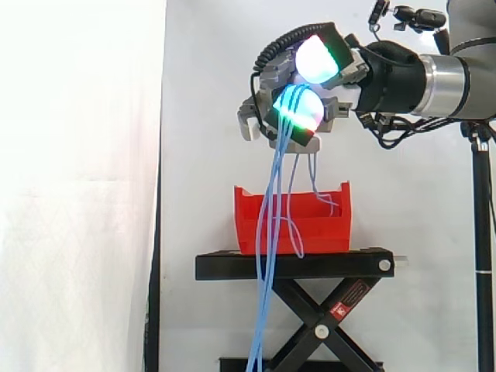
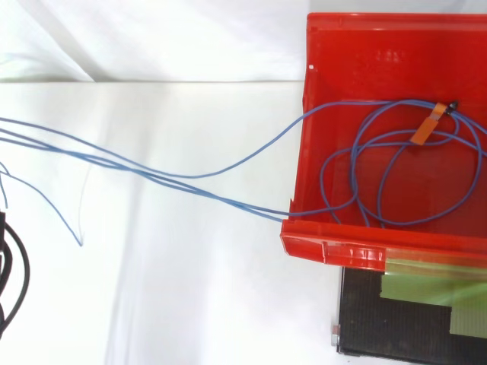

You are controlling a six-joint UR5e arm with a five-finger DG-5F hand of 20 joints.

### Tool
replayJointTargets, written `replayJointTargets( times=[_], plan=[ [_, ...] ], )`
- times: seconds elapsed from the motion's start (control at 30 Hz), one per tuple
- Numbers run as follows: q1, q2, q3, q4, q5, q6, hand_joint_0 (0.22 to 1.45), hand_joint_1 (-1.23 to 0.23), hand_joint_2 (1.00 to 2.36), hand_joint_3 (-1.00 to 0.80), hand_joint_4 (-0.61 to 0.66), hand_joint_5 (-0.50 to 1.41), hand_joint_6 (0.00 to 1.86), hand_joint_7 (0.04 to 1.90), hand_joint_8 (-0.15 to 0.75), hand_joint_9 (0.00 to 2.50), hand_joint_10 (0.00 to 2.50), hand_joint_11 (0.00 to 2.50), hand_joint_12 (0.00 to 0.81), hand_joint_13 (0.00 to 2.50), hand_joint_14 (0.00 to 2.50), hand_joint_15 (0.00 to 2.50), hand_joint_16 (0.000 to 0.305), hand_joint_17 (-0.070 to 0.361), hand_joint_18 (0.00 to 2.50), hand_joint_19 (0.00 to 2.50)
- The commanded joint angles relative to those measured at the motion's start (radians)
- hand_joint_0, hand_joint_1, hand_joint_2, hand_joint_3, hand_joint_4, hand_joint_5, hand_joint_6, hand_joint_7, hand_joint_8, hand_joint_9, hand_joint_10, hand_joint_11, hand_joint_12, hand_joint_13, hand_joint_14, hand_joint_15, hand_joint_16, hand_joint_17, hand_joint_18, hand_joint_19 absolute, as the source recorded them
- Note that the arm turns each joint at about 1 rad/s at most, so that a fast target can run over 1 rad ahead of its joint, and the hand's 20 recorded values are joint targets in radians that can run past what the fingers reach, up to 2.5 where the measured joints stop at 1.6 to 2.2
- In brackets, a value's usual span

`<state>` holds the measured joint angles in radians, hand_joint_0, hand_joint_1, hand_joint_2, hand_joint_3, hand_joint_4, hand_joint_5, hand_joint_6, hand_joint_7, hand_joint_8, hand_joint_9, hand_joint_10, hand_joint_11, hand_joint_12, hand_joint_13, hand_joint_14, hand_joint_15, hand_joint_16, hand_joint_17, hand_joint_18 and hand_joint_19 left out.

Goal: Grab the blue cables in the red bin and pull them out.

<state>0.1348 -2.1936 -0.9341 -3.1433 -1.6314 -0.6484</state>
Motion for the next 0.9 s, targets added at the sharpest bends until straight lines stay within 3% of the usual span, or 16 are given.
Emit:
replayJointTargets(
  times=[0.0, 0.3, 0.5, 0.87],
  plan=[
    [-0.003, 0.000, 0.006, 0.006, -0.031, -0.050, 0.65, -0.74, 1.00, -1.00, 0.29, 0.87, 0.47, 0.57, 0.308, 0.94, 0.02, 0.75, 0.389, 1.20, 1.68, 0.89, 0.054, 0.121, 1.25, 1.33],
    [-0.020, 0.000, 0.023, 0.084, -0.087, -0.133, 0.65, -0.76, 1.00, -1.00, 0.30, 0.87, 0.47, 0.56, 0.312, 0.93, 0.02, 0.75, 0.378, 1.20, 1.70, 0.86, 0.053, 0.120, 1.24, 1.31],
    [-0.034, 0.020, 0.038, 0.152, -0.125, -0.245, 0.67, -0.78, 1.00, -1.00, 0.29, 0.87, 0.47, 0.57, 0.302, 0.93, 0.02, 0.75, 0.366, 1.19, 1.69, 0.88, 0.051, 0.114, 1.24, 1.39],
    [-0.040, 0.025, 0.038, 0.169, -0.128, -0.307, 0.71, -0.79, 1.00, -1.00, 0.28, 0.89, 0.44, 0.60, 0.293, 0.93, 0.02, 0.76, 0.354, 1.18, 1.66, 0.89, 0.047, 0.106, 1.23, 1.45]
  ],
)
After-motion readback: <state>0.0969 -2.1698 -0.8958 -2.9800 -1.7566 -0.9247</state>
